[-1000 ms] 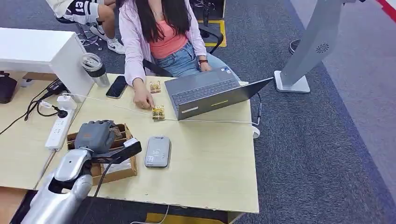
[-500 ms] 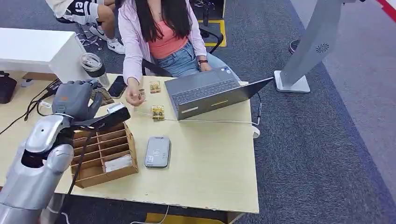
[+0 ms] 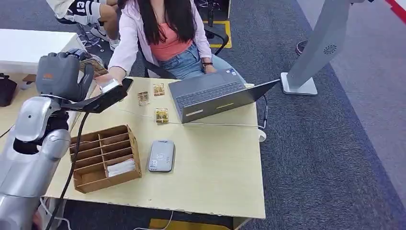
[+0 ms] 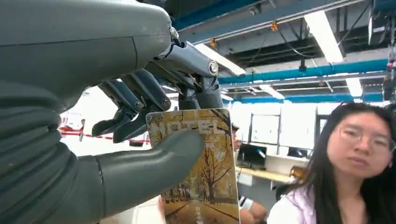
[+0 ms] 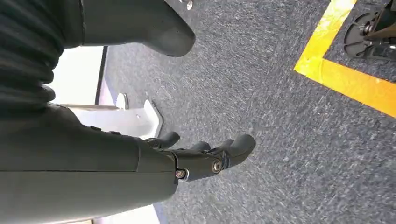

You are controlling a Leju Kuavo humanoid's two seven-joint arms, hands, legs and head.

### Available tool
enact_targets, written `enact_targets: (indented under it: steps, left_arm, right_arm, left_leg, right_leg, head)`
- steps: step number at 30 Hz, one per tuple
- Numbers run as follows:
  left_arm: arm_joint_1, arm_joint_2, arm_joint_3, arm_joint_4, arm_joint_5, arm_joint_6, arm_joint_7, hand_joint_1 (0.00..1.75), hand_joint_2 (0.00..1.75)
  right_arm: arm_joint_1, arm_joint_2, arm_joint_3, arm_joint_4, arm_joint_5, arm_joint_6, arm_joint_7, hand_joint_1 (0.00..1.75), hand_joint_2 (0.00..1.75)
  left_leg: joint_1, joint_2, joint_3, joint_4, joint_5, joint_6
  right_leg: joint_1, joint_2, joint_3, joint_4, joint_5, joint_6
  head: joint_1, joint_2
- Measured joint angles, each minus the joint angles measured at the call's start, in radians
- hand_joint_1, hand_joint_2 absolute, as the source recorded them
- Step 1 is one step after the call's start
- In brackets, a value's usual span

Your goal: Pass the card to the sensor for recognition and then transmit it.

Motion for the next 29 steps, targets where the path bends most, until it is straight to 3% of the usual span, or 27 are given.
enact_targets:
  steps: [4,9,12,13,14,20,29]
  left_arm:
    - [-0.007,-0.004,0.001,0.019,-0.029,0.028,0.005,1.75,1.75]
    - [-0.038,-0.018,0.058,0.157,-0.098,0.207,-0.05,1.75,1.75]
    - [-0.038,-0.023,0.096,0.236,-0.106,0.266,-0.083,1.75,1.75]
    - [-0.036,-0.022,0.11,0.261,-0.106,0.28,-0.089,1.55,1.75]
    - [-0.032,-0.022,0.122,0.28,-0.106,0.29,-0.09,0.0,1.75]
    - [-0.01,-0.025,0.19,0.348,-0.118,0.297,-0.106,0.0,1.75]
    - [0.01,-0.027,0.224,0.39,-0.12,0.308,-0.107,0.0,1.75]
  right_arm:
    - [-0.001,0.0,0.01,0.0,0.006,0.003,-0.003,0.0,1.75]
    - [-0.008,0.0,0.03,0.0,0.015,0.011,-0.009,0.0,1.75]
    - [-0.009,0.0,0.043,0.0,0.015,0.011,-0.006,0.0,1.75]
    - [-0.009,0.0,0.045,0.0,0.015,0.012,-0.006,0.0,1.75]
    - [-0.009,0.0,0.047,0.0,0.015,0.013,-0.004,0.0,1.75]
    - [-0.01,0.0,0.065,0.0,0.007,0.013,-0.003,0.0,1.75]
    - [-0.01,0.0,0.069,0.0,0.003,0.012,-0.003,0.0,1.75]
  left_leg:
    - [0.0,0.0,0.0,0.0,0.0,0.0]
    - [0.0,0.003,0.001,0.0,0.0,0.0]
    - [0.0,0.002,0.001,0.0,0.0,0.0]
    - [0.0,0.002,0.0,-0.001,0.0,0.0]
    - [0.0,0.002,0.001,-0.001,0.0,-0.001]
    - [0.0,0.002,0.0,-0.001,0.001,-0.001]
    - [0.0,0.002,0.0,0.0,0.001,-0.001]
  right_leg:
    - [0.0,0.0,0.0,0.0,0.0,0.0]
    - [0.0,0.003,0.0,0.0,0.0,0.0]
    - [0.0,0.002,0.0,0.001,0.0,0.0]
    - [0.0,0.002,0.0,0.001,0.0,0.0]
    - [0.0,0.002,0.0,0.001,0.0,0.0]
    - [0.0,0.002,-0.001,0.001,0.0,0.0]
    - [0.0,0.002,-0.001,0.001,0.0,0.0]
  head:
    - [0.0,0.0]
    - [0.0,0.0]
    - [0.0,0.0]
    - [0.0,0.0]
    - [0.0,0.0]
    - [0.0,0.0]
    - [0.0,0.0]
